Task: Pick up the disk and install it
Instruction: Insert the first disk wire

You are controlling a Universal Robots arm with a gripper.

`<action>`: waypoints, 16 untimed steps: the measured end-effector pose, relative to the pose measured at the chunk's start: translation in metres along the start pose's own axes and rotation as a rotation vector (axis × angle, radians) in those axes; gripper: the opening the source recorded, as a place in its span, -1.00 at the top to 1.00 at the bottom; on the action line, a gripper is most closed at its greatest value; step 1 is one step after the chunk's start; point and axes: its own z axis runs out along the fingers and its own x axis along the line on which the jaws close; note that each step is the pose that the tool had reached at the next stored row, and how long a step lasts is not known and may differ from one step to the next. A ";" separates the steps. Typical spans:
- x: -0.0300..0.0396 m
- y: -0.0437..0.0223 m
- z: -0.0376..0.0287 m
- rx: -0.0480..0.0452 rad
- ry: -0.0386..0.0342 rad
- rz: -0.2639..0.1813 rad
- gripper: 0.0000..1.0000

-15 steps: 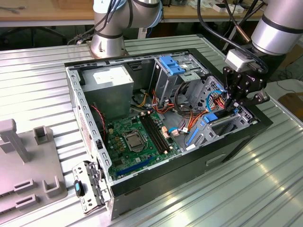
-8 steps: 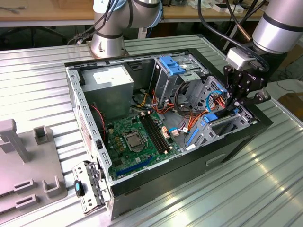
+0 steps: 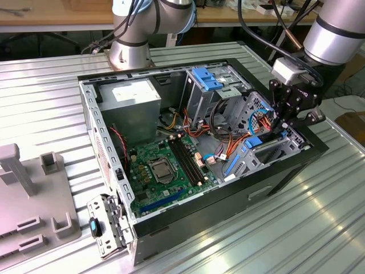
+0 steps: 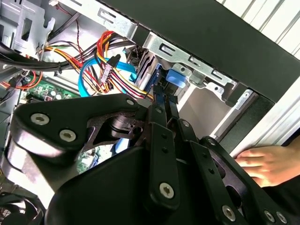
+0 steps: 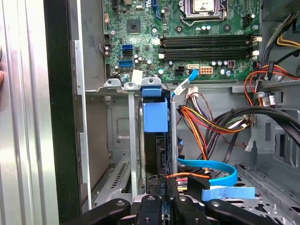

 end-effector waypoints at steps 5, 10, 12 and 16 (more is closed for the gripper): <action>0.0000 0.0001 0.0017 0.0000 0.0003 0.000 0.67; -0.0001 0.0003 0.0037 -0.0001 0.0002 0.000 0.67; -0.0001 0.0003 0.0039 0.0000 0.0000 0.000 0.67; -0.0001 0.0003 0.0032 0.0000 -0.0005 0.001 0.67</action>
